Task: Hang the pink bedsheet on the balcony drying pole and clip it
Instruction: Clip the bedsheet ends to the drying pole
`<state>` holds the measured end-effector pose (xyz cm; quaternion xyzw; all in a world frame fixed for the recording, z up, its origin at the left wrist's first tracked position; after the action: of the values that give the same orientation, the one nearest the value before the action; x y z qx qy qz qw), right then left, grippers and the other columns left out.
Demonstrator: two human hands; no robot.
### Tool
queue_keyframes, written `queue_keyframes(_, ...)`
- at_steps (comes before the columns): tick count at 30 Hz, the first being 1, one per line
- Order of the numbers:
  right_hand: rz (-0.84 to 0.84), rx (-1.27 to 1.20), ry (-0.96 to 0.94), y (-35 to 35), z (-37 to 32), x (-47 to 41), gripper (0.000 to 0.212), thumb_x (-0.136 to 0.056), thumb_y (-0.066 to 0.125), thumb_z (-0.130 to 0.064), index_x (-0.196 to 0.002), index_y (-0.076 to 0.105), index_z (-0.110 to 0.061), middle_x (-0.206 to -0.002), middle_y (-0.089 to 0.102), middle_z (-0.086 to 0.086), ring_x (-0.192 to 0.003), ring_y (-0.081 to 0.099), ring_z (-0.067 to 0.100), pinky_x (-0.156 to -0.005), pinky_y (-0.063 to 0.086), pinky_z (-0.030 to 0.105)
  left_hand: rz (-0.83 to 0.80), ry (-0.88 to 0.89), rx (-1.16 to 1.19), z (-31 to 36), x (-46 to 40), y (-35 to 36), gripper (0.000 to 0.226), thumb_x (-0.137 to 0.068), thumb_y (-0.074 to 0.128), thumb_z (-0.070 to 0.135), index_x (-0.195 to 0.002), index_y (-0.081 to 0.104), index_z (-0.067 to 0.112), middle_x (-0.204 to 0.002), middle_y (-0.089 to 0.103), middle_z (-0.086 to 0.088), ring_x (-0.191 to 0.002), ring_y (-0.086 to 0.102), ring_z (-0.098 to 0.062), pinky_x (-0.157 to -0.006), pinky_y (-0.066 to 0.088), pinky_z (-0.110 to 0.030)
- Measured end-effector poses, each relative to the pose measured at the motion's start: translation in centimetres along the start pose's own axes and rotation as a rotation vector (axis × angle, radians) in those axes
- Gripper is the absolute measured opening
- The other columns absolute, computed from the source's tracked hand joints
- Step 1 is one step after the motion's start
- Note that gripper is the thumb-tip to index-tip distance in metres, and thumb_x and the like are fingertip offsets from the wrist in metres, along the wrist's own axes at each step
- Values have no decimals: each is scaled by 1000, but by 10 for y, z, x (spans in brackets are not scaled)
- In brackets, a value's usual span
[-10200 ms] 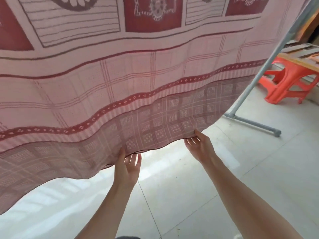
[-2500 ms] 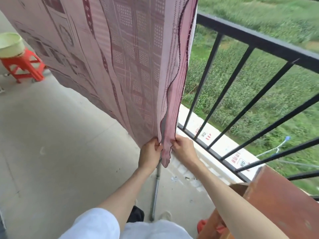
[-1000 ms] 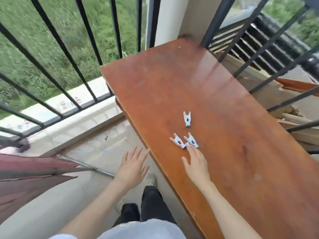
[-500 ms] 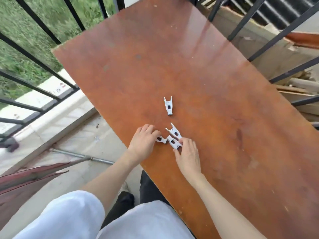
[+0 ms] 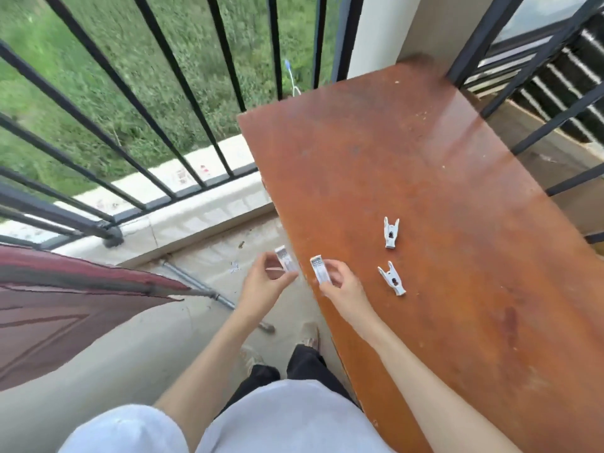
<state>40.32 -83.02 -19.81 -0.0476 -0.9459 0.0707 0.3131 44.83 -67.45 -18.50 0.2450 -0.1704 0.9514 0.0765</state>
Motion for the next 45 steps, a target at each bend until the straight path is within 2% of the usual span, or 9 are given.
queue_keyframes(4,-215,-27,-52,63,-50,0,29,-83,48,3,-108,42,-10,-73,52,3,-58,46,11,-49,42,16,146,-17,270,6,23,-74,28,-77,71,8,-100,55,11,-89,64,2,-77,61,-9,-72,49,-22)
queue_keyframes(8,-438,93,-161,132,-95,8,17,-82,64,-35,-92,52,-28,-63,46,0,-56,40,12,-56,34,27,263,31,452,11,44,-144,12,-81,68,11,-89,61,17,-81,65,8,-70,59,2,-65,45,-13)
queue_keyframes(10,-479,174,-254,161,-117,14,29,-71,67,-51,-83,58,-27,-58,46,-4,-56,41,13,-59,32,31,315,61,487,13,53,-173,12,-81,67,14,-93,64,13,-82,65,8,-71,59,2,-60,44,-7)
queue_keyframes(15,-601,223,-408,218,-157,24,23,-78,67,-39,-63,56,-26,-51,45,-9,-49,38,8,-49,30,17,468,124,510,15,75,-229,2,-84,65,14,-84,65,17,-76,65,7,-57,60,2,-47,40,-4)
queue_keyframes(20,-646,297,-541,256,-187,31,26,-93,53,-28,-70,53,-19,-43,43,-13,-43,36,2,-46,28,16,700,217,459,16,98,-271,6,-88,60,19,-88,63,25,-89,66,8,-78,59,6,-67,42,-3)
queue_keyframes(24,-615,177,-647,282,-243,28,19,-95,49,-28,-89,58,-12,-71,64,-4,-60,58,6,-59,47,11,1134,330,237,29,123,-310,15,-84,64,18,-89,53,27,-85,60,6,-78,55,-1,-70,39,-5)
queue_keyframes(29,-763,10,-737,322,-307,38,34,-91,50,-35,-112,58,-9,-103,68,-3,-99,65,8,-86,52,21,1424,413,-32,67,137,-336,35,-80,70,21,-106,48,17,-97,47,6,-88,46,-6,-78,36,-6)
queue_keyframes(39,-1105,-164,-563,354,-326,55,49,-81,50,-44,-112,50,-6,-109,68,14,-104,65,22,-93,51,35,1580,412,-154,94,125,-335,20,-85,59,2,-103,57,12,-92,50,8,-82,51,-5,-74,33,3)
queue_keyframes(45,-1088,-79,-602,348,-333,50,42,-90,47,-39,-109,51,-2,-108,62,33,-104,65,29,-96,49,42,1551,439,-123,99,117,-323,24,-86,60,12,-107,54,20,-95,51,10,-89,49,4,-80,34,1)
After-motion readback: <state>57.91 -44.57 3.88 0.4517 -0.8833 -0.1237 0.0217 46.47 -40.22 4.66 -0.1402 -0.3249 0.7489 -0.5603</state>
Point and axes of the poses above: each hand's wrist, its own x-axis away from the middle knuckle, its own y-axis out of the palm, z = x × y, the point moved 5 cm from there along -x, towards the middle knuckle
